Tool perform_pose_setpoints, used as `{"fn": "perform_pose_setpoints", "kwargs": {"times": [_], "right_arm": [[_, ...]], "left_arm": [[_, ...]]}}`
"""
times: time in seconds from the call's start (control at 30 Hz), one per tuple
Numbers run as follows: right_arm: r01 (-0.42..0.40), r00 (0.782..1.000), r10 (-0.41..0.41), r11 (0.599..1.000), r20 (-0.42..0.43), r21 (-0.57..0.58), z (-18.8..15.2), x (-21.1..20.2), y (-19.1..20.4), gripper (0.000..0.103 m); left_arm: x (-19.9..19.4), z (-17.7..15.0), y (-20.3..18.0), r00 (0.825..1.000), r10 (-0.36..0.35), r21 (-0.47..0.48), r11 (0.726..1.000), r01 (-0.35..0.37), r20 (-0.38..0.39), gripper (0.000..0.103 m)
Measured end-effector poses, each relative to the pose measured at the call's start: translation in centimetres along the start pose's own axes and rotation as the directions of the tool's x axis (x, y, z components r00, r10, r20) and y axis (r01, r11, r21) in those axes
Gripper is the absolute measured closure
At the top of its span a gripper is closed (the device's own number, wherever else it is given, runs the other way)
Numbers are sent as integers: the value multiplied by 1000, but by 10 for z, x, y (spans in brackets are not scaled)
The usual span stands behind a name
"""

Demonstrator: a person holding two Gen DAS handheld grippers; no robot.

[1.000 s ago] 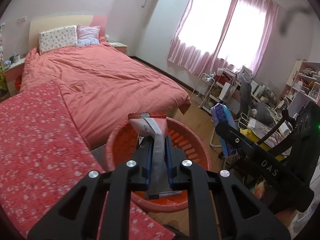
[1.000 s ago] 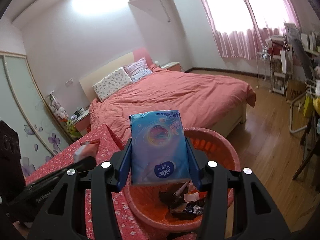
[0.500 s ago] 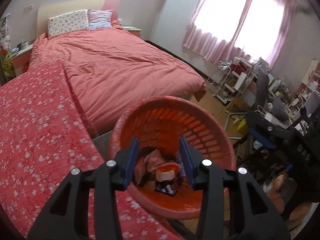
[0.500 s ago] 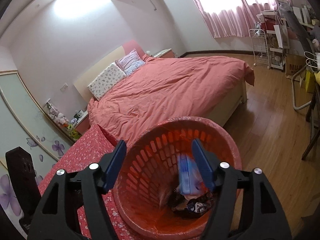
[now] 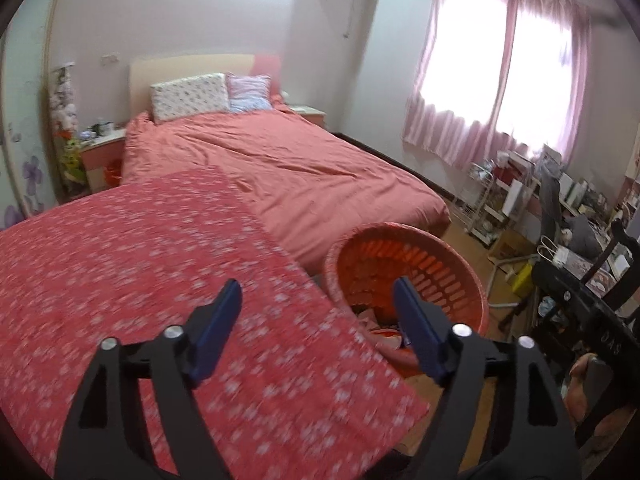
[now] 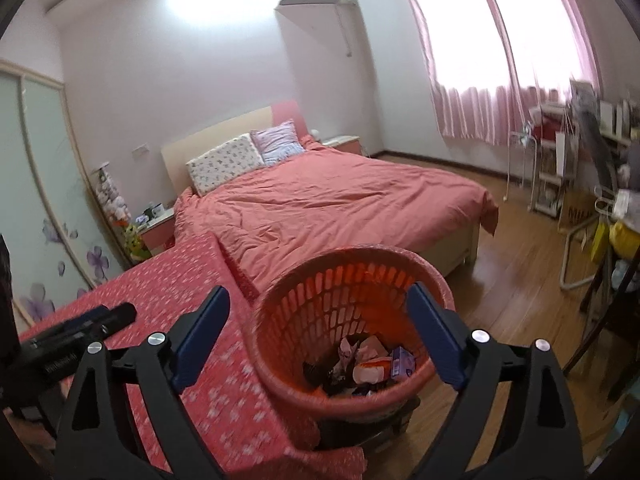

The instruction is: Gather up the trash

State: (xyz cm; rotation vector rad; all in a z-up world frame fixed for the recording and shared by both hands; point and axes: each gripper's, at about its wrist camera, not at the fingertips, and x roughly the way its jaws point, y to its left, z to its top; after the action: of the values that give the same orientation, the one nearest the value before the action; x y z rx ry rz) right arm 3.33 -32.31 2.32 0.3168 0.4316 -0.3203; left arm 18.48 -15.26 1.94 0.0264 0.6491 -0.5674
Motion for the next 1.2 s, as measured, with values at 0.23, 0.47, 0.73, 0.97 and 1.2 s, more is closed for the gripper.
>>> {"fn": "perform_pose_setpoints", "kwargs": {"times": [0.23,0.47,0.73,0.97,1.2], "right_arm": [[28,999,-25,993,31,-111,-23,-35,29,2],[127,991,-118,980,67,-151,-39,-58,46,2],[241,967,-225,961,123,-135,-58,-76,58,2],[308,949,-293,941,120,-140,-76,-81,67,2],[304,952,-293,938,86,-164,-87,-81,72,2]], "left_arm": [[-71,-42,17,991,108,-12,994,-107,75,7],[-118,-78,21,967,220,-48,975,-216,125,4],[-161,-106,25,899,404,-120,914,-388,167,4],[-173,-120,23,874,459,-147,886,-439,157,4],[-168,-130,27,886,451,-179,885,-429,106,4]]}}
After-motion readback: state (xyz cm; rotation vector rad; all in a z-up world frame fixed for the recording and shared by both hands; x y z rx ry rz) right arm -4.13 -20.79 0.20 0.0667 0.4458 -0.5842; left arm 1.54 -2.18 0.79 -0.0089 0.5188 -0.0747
